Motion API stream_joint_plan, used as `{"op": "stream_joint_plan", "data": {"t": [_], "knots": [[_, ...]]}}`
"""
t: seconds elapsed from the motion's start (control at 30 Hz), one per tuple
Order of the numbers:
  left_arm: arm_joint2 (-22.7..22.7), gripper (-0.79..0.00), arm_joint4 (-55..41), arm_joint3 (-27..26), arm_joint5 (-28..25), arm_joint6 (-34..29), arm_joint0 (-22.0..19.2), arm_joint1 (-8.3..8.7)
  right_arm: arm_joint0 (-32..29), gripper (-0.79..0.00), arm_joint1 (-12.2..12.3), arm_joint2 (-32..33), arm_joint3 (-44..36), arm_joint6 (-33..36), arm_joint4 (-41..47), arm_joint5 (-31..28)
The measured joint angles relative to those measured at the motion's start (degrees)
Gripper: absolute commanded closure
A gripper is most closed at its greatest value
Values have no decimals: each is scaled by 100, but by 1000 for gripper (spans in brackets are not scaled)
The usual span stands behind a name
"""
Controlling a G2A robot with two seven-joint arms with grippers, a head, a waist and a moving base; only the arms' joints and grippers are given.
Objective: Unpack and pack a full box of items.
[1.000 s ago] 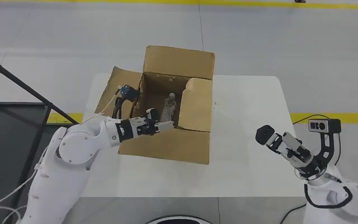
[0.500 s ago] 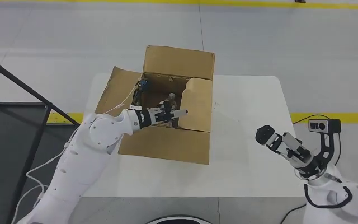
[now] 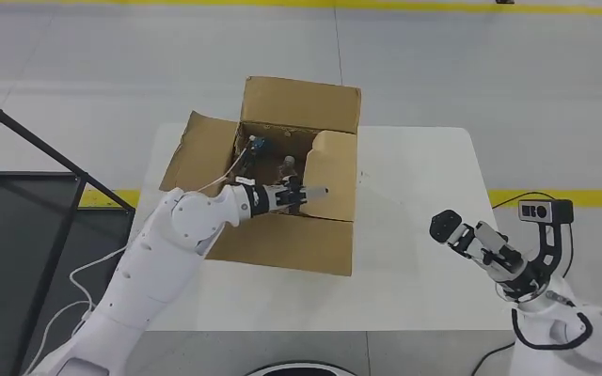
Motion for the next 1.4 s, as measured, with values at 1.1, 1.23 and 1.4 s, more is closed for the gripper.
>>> {"op": "stream_joint_plan", "data": {"t": [1.1,1.23,1.4], "knots": [[1161,-785,-1494,384,-1165,-87,-925,-505,0,-785,0,0,0,0,0,0],[1281,-785,-1385,586,-1206,246,-1045,-597,0,-785,0,0,0,0,0,0],[1387,-557,-1336,771,-1118,403,-1180,-687,0,-785,0,0,0,0,0,0]]}}
